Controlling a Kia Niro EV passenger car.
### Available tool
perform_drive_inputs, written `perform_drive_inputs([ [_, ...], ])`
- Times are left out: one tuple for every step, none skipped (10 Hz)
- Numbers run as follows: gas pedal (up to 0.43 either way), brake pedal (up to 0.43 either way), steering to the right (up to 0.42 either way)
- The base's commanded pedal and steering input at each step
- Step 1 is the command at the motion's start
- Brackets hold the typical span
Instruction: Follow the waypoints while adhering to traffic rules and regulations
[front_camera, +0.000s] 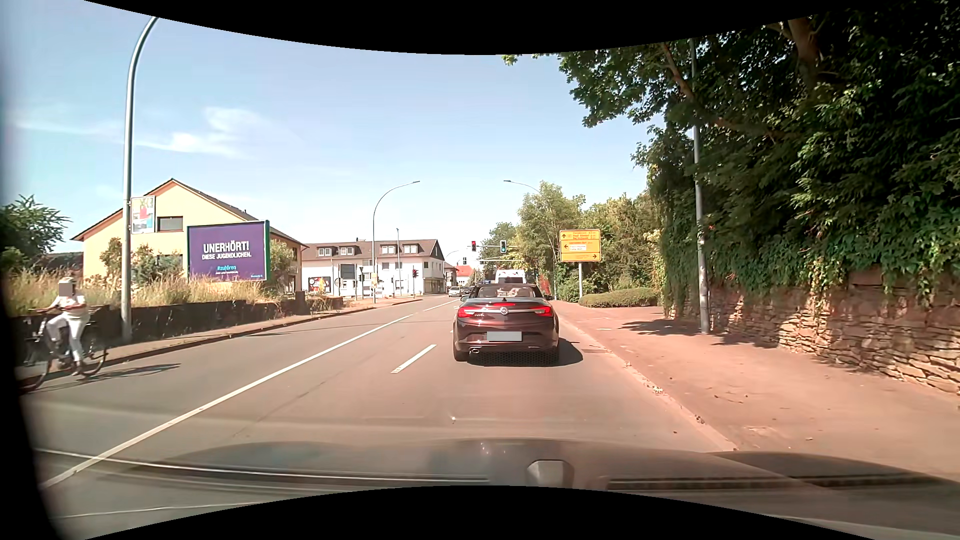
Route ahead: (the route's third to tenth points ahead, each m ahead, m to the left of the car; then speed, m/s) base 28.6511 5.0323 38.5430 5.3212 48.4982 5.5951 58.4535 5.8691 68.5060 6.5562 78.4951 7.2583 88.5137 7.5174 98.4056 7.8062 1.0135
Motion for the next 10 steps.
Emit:
perform_drive_inputs([
  [0.500, 0.006, 0.004],
  [0.512, 0.006, 0.004],
  [0.512, 0.006, 0.004],
  [0.512, 0.006, 0.004],
  [0.512, 0.006, 0.003],
  [0.512, 0.006, 0.003],
  [0.512, 0.006, 0.004],
  [0.512, 0.006, 0.003],
  [0.512, 0.006, 0.003],
  [0.512, 0.006, 0.003],
])
